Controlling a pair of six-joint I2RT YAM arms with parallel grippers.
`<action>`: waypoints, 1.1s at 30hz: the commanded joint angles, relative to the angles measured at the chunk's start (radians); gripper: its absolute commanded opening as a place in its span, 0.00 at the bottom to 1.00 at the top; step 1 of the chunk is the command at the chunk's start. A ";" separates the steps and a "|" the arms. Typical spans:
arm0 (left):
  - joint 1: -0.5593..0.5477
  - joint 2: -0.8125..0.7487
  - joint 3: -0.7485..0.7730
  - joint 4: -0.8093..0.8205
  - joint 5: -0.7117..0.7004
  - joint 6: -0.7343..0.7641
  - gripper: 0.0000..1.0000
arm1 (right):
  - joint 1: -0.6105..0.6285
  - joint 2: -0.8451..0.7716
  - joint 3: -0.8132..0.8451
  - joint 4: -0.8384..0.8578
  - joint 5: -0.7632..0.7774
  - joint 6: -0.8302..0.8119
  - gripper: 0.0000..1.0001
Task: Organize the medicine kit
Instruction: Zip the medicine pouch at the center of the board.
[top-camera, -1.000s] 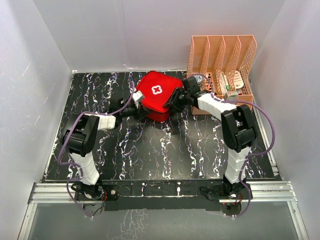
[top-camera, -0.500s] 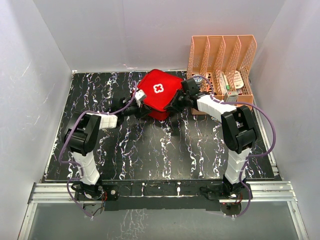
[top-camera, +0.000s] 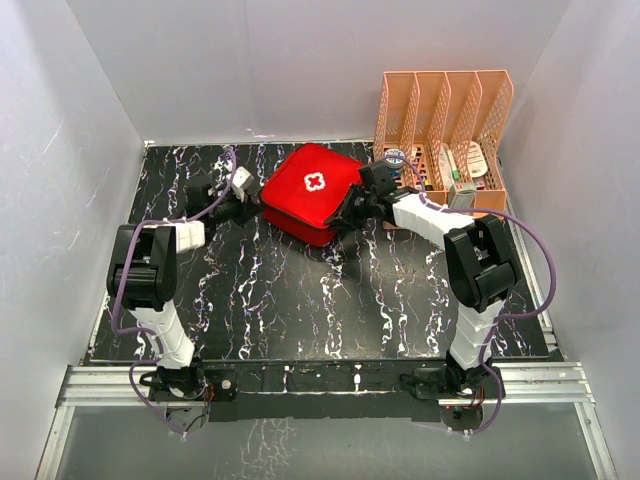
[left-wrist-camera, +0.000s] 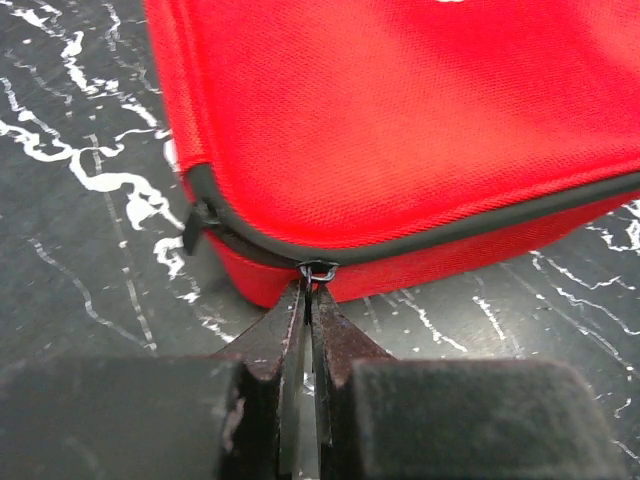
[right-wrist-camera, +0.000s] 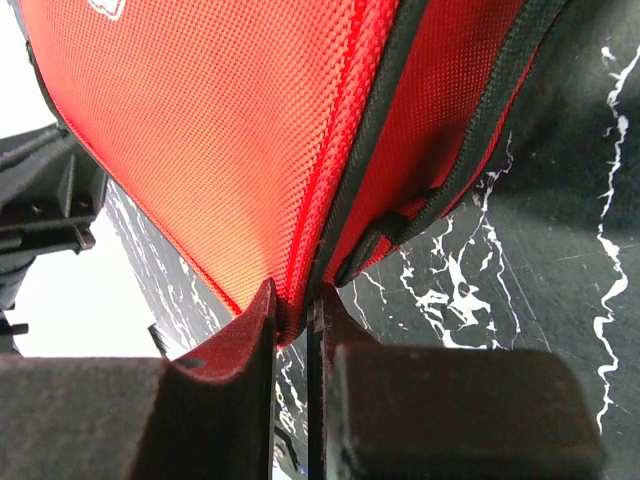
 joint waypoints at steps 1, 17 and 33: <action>0.062 0.007 0.085 -0.031 -0.037 0.080 0.00 | -0.002 -0.081 -0.006 -0.030 -0.025 -0.059 0.00; 0.095 0.216 0.367 -0.083 -0.046 0.177 0.00 | -0.002 -0.120 -0.019 -0.113 -0.052 -0.157 0.00; 0.090 0.349 0.621 -0.154 -0.034 0.198 0.00 | 0.059 -0.126 -0.028 -0.162 -0.048 -0.177 0.00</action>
